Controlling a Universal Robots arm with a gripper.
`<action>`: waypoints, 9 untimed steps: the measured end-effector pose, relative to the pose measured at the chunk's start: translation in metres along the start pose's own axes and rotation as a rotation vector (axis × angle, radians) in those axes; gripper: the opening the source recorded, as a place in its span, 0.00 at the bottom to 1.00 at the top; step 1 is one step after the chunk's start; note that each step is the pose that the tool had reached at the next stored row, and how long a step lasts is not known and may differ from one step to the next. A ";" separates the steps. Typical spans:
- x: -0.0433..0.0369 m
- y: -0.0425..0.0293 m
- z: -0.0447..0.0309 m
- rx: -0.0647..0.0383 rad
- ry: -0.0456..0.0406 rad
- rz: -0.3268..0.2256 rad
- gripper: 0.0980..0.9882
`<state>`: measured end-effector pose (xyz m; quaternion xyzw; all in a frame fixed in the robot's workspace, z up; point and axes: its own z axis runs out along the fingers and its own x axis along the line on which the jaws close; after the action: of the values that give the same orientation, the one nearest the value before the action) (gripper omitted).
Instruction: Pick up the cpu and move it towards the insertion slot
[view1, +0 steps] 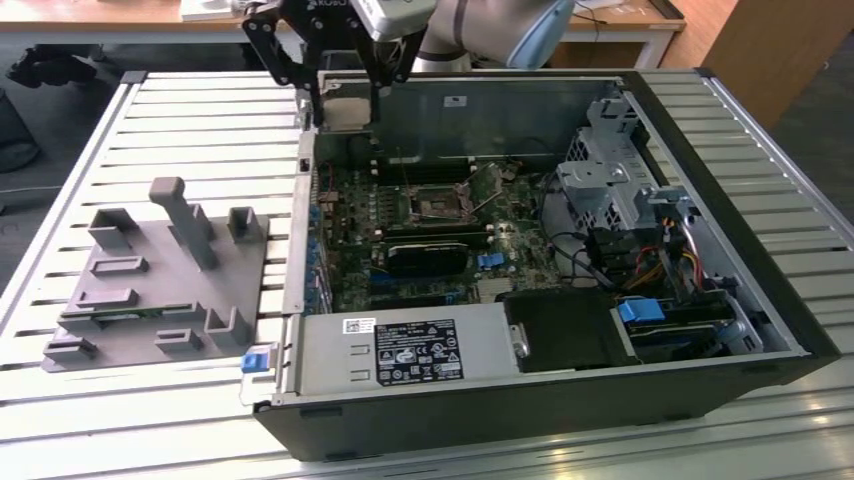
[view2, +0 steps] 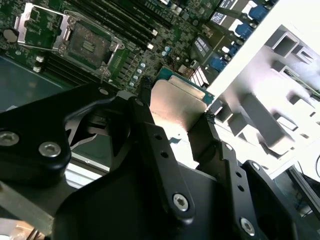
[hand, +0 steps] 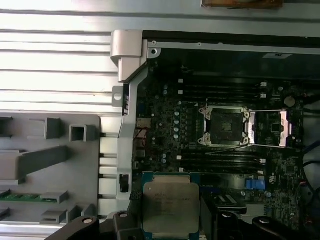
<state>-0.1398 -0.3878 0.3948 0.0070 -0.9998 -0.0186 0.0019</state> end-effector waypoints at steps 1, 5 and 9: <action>-0.0017 0.0004 0.0001 0.000 -0.0001 0.000 0.50; -0.0078 0.0037 0.0002 0.000 -0.0001 0.000 0.50; -0.0149 0.0072 0.0004 0.000 0.0000 0.000 0.50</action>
<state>-0.1250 -0.3804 0.3947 0.0070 -0.9998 -0.0186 0.0019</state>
